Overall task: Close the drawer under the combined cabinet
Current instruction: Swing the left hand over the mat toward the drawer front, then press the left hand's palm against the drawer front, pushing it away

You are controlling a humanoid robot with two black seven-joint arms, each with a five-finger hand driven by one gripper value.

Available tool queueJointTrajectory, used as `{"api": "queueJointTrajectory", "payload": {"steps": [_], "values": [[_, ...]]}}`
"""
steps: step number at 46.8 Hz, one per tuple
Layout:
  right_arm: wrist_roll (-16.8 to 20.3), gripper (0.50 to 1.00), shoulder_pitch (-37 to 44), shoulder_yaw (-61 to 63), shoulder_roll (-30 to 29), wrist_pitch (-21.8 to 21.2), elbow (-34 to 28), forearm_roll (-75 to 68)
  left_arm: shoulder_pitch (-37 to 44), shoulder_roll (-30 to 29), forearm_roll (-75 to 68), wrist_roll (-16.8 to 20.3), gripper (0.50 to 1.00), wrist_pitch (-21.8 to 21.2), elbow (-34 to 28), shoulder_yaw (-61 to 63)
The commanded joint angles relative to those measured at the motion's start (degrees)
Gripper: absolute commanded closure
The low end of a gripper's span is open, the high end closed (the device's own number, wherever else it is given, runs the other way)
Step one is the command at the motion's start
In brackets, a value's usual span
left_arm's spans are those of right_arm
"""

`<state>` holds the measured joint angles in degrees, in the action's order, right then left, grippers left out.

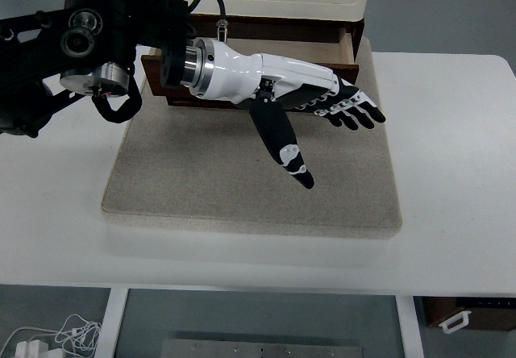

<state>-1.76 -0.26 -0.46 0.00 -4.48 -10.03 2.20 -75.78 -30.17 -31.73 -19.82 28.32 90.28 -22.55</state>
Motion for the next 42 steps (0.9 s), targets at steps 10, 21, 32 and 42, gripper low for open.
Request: {"api": "queueJointTrajectory", "payload": {"steps": [10,21,32,42], "values": [[0.0,0.548,0.0,-0.06,0.0,0.0,0.01,0.0,0.1,-0.76,-0.87,-5.75,0.5,1.21,-0.63,4.27],[0.0,0.548,0.0,0.02,0.0,0.0,0.01,0.0,0.81,-0.24,-2.54,-8.83,0.5,1.39,-4.14,4.71],[0.0,0.548,0.0,0.02,0.0,0.0,0.01,0.0,0.98,-0.06,-3.86,-9.62,0.5,4.55,-8.8,4.71],[0.0,0.548,0.0,-0.06,0.0,0.0,0.01,0.0,1.16,0.9,-7.55,-9.36,0.5,5.08,-13.72,4.53]]}}
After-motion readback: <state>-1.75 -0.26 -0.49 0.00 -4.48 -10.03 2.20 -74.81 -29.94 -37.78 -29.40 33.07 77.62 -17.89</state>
